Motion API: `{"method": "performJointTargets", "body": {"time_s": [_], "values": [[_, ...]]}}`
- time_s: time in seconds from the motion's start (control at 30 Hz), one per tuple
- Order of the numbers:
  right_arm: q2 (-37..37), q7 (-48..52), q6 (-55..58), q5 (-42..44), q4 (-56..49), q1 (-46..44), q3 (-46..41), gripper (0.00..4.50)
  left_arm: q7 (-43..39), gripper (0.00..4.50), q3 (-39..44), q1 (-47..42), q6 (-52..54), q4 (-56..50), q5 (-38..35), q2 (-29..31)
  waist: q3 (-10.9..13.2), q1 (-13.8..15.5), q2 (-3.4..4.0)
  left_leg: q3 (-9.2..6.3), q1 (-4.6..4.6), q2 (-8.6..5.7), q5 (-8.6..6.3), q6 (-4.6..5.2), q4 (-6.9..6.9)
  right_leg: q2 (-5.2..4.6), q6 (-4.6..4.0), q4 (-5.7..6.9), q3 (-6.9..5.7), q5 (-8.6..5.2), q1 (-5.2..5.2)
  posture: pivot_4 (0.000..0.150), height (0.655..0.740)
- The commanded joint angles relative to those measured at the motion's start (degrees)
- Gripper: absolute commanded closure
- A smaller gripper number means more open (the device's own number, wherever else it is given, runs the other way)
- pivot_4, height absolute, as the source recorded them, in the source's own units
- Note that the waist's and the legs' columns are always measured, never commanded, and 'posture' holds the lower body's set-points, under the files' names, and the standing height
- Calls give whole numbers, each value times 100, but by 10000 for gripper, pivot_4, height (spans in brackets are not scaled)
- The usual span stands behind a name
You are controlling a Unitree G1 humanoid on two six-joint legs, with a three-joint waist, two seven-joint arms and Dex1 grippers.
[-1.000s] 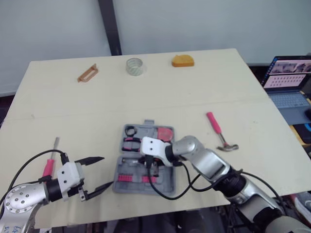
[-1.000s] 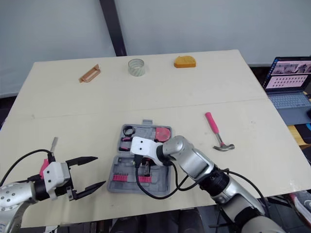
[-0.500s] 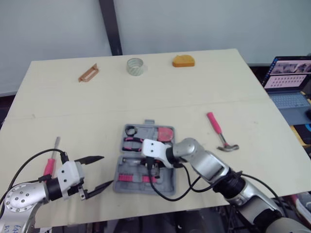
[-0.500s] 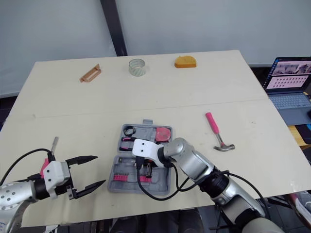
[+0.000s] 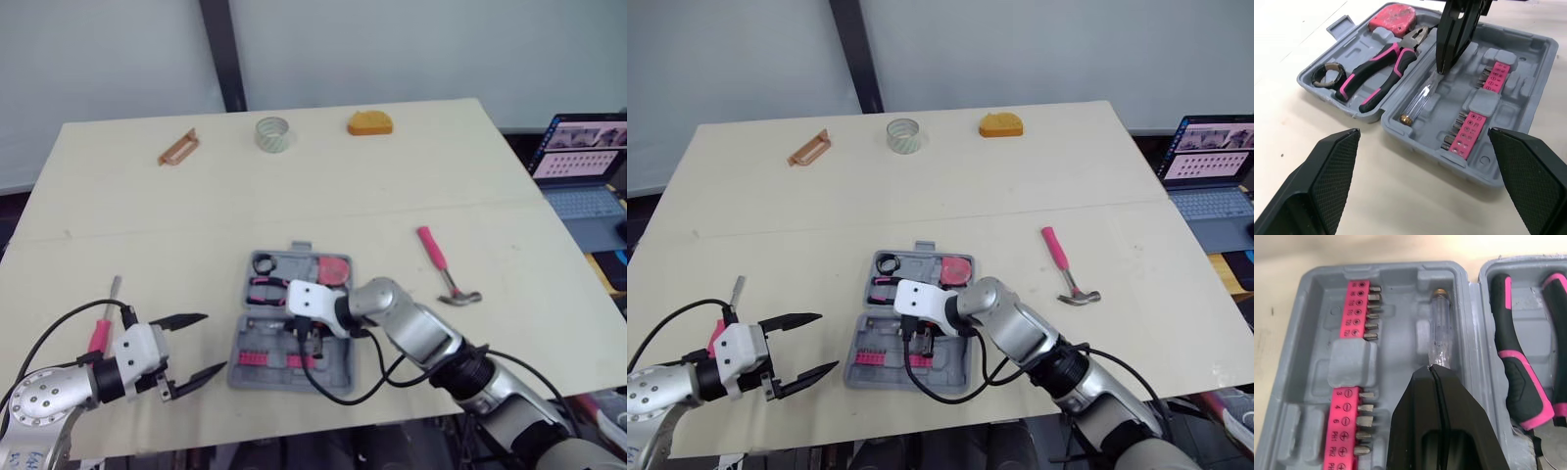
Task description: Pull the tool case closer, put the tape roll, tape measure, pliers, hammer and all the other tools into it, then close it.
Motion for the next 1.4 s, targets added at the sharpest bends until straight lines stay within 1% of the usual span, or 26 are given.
{"method": "performJointTargets", "body": {"time_s": [0.03,0.4,0.9,1.2,1.27,1.4], "values": [[-3,60,-39,-18,-82,-57,-34,44705,-4,0,-29,-15,-73,-65,-26,6,0,0,0,0,0,0,0,0,0,0,0,0,0,0,0,1500,7400],[89,57,-41,161,-137,-80,-235,44705,-8,0,-57,-8,-84,-59,-49,13,0,-1,0,0,0,0,0,0,0,0,0,1,0,0,0,1500,7400],[86,-9,-208,74,132,68,-172,44705,-11,0,-91,-34,-77,-61,-54,8,0,-1,0,0,0,0,0,0,0,0,0,1,0,0,0,1500,7400],[134,21,-225,200,35,82,-295,44705,-22,0,-91,-25,-73,-71,-66,9,0,-1,0,0,1,0,0,0,0,0,0,1,0,0,0,1500,7400],[217,40,-142,350,-105,17,-443,44705,-24,0,-90,-39,-71,-61,-67,14,0,0,0,0,1,0,0,0,0,0,0,1,0,0,0,1500,7400],[252,28,-48,379,-146,-84,-509,44705,-26,0,-93,-52,-71,-54,-68,14,0,-1,0,0,1,0,0,0,0,0,0,1,0,0,0,1500,7400]]}}
